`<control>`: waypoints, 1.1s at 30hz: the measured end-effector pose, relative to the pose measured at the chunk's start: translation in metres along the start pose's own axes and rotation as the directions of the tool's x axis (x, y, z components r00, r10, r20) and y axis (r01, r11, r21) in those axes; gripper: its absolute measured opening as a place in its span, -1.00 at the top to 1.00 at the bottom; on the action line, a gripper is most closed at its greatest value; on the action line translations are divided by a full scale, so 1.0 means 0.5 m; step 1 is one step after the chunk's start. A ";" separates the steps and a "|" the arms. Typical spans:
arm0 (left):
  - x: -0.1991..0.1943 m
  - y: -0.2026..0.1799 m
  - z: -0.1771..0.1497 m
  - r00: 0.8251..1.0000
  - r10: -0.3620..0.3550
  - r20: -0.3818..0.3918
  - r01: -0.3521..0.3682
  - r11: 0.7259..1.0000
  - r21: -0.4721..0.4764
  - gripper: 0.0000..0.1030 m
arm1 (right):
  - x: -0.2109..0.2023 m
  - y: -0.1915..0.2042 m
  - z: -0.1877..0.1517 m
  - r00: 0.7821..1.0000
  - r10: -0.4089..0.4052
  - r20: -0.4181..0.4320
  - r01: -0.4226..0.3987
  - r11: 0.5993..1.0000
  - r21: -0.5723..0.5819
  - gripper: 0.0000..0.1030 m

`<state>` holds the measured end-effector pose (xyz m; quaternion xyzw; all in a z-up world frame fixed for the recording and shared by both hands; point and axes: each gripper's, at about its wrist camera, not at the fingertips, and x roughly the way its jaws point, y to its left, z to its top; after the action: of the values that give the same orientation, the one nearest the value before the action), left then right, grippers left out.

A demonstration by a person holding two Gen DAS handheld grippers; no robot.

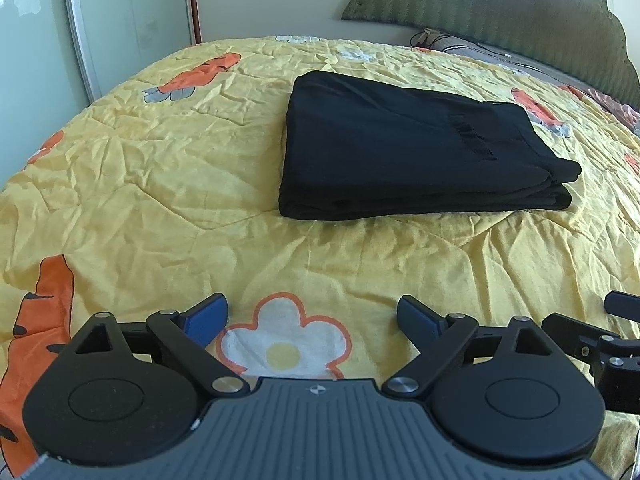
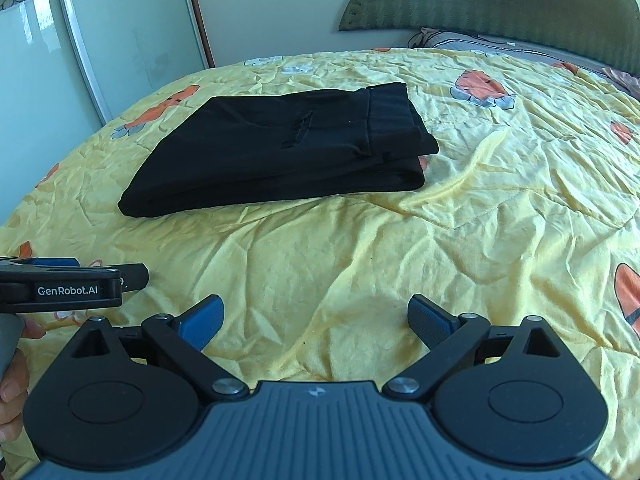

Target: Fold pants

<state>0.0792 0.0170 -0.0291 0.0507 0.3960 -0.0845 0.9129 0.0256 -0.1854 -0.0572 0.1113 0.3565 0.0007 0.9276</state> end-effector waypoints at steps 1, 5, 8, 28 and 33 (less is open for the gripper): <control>0.000 0.000 -0.001 1.000 0.000 0.001 0.000 1.000 0.001 -0.83 | 0.000 0.000 0.000 1.000 0.001 0.002 -0.001 1.000 0.001 -0.93; 0.001 -0.002 -0.002 1.000 0.007 0.006 -0.007 1.000 0.009 -0.86 | 0.002 -0.003 0.002 1.000 0.002 0.009 -0.002 1.000 0.006 -0.93; 0.003 -0.001 -0.003 1.000 0.005 0.004 -0.005 1.000 0.007 -0.89 | 0.005 -0.004 0.003 1.000 0.001 0.013 -0.001 1.000 0.010 -0.93; 0.005 0.002 -0.006 1.000 0.001 0.020 -0.002 1.000 0.027 -0.99 | 0.009 -0.003 0.002 1.000 0.004 0.020 -0.004 1.000 0.003 -0.93; 0.005 0.000 -0.009 1.000 0.003 0.029 -0.004 1.000 0.031 -0.99 | 0.009 -0.003 0.001 1.000 0.004 0.020 -0.004 1.000 0.002 -0.93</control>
<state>0.0774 0.0174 -0.0341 0.0645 0.3811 -0.0897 0.9179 0.0295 -0.1866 -0.0600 0.1129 0.3470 0.0012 0.9311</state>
